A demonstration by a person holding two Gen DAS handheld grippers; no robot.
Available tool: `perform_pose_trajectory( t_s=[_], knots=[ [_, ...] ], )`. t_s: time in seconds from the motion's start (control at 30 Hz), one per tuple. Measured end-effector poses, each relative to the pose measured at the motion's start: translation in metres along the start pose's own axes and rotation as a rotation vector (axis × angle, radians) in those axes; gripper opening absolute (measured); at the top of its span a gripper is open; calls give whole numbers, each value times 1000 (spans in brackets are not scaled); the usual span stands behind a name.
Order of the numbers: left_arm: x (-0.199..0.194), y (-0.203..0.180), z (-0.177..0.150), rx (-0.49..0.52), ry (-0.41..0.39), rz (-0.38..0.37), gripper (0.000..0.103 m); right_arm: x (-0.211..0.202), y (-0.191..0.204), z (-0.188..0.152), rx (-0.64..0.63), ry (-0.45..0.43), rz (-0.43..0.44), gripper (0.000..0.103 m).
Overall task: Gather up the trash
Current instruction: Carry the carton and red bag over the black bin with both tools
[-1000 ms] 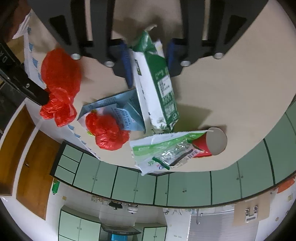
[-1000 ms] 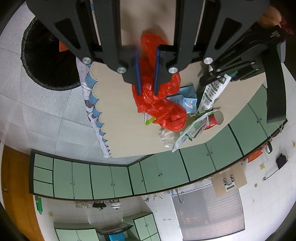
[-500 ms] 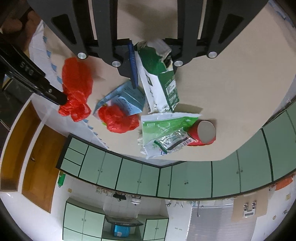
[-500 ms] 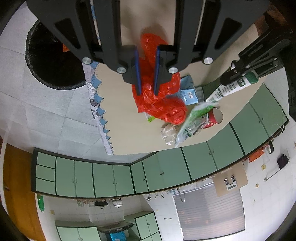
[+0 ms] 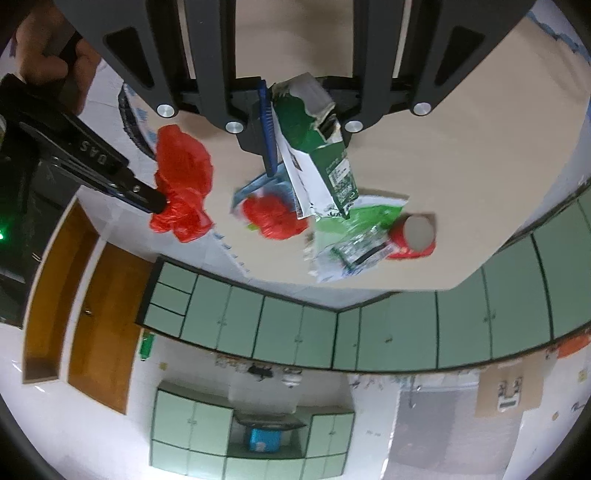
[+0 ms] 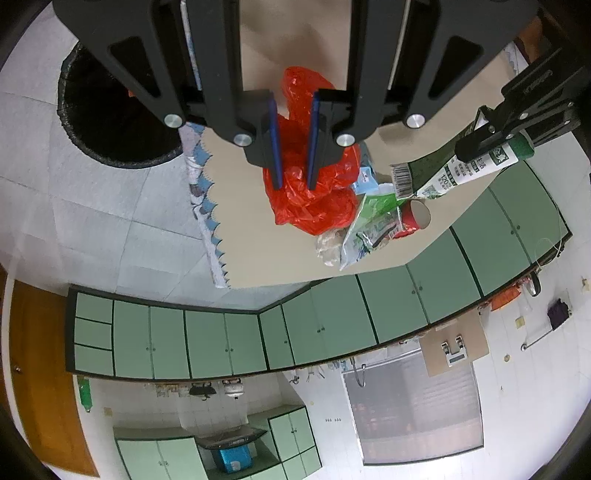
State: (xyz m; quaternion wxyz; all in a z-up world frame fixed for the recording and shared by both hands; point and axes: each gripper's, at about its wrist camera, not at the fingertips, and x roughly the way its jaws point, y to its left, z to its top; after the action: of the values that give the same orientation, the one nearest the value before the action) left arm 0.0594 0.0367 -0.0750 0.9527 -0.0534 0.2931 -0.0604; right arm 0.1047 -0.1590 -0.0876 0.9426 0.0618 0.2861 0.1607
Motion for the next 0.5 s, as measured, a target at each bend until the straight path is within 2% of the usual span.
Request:
perform_pose_trajectory(
  t_s=[0.2, 0.5],
  knots=[
    [-4, -22, 7, 53, -40, -51, 19, -15, -12, 1, 12, -18, -35, 12],
    [19, -66, 13, 117, -43, -156, 18, -41, -45, 4, 39, -49, -125, 12]
  ],
)
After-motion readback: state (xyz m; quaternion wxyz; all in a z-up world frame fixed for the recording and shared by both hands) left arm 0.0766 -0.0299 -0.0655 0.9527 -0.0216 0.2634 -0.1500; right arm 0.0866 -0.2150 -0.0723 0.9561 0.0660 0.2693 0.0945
